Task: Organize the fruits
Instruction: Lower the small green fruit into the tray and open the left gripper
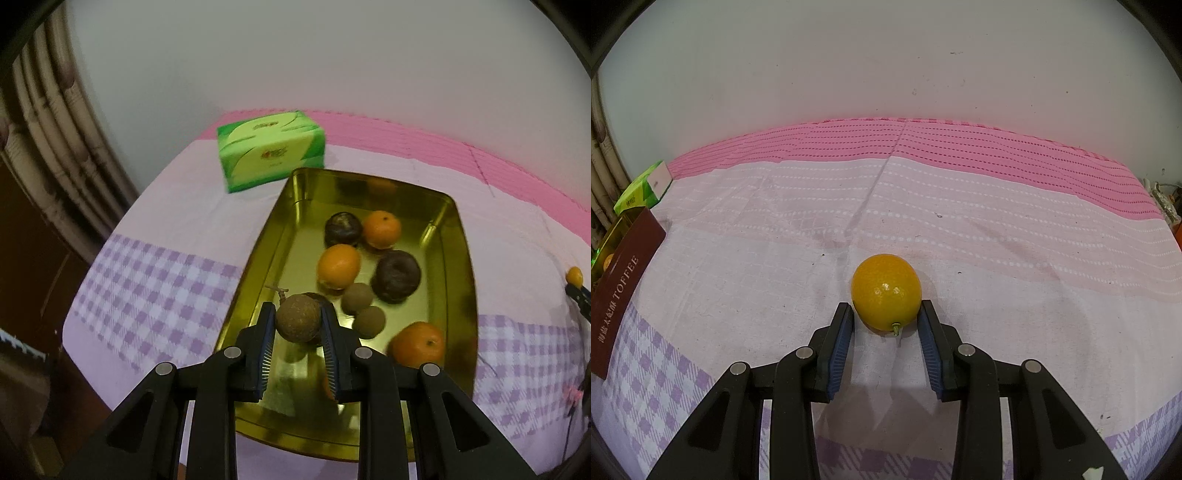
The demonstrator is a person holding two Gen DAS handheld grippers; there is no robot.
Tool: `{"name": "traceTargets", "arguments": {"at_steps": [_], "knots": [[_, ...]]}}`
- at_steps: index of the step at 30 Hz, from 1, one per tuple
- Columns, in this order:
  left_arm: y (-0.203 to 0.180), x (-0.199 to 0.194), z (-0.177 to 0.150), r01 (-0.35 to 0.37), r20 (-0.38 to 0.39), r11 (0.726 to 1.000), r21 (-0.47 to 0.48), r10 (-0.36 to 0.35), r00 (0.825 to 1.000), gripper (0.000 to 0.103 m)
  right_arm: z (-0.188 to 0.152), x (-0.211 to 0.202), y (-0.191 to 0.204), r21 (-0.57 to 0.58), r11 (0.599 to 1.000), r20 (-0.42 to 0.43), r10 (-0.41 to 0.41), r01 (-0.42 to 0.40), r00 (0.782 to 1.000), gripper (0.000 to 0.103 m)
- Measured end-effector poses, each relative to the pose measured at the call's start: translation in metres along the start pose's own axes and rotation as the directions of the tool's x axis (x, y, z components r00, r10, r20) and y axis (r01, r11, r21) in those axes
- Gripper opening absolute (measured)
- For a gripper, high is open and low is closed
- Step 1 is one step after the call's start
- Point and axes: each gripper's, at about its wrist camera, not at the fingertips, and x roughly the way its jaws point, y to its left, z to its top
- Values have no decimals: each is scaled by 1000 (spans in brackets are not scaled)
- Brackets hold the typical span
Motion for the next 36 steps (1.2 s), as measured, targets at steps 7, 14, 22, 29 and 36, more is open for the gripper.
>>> {"name": "traceTargets", "arguments": {"at_steps": [7,14,22,29,36], "knots": [[8,7,0,-11,-10,1000,-23,11,1000,26,1,0,-1,1,1000,0,2,-2,1000,34],[7,9,-1,23,-26,999,-30,-24,999,26,1,0,-2,5,1000,1,6,-6,1000,34],[-2,9,-9,1,-85,1000,24,1,996,26,1,0,-2,5,1000,1,7,-7,1000,34],[-10,15,-18,-56,-108,996,71,64,992,26,1,-1,-2,6,1000,1,7,-7,1000,34],[-4,18,-22,-62,-125,997,54,68,990,26,1,0,-3,6,1000,1,7,-7,1000,34]]}}
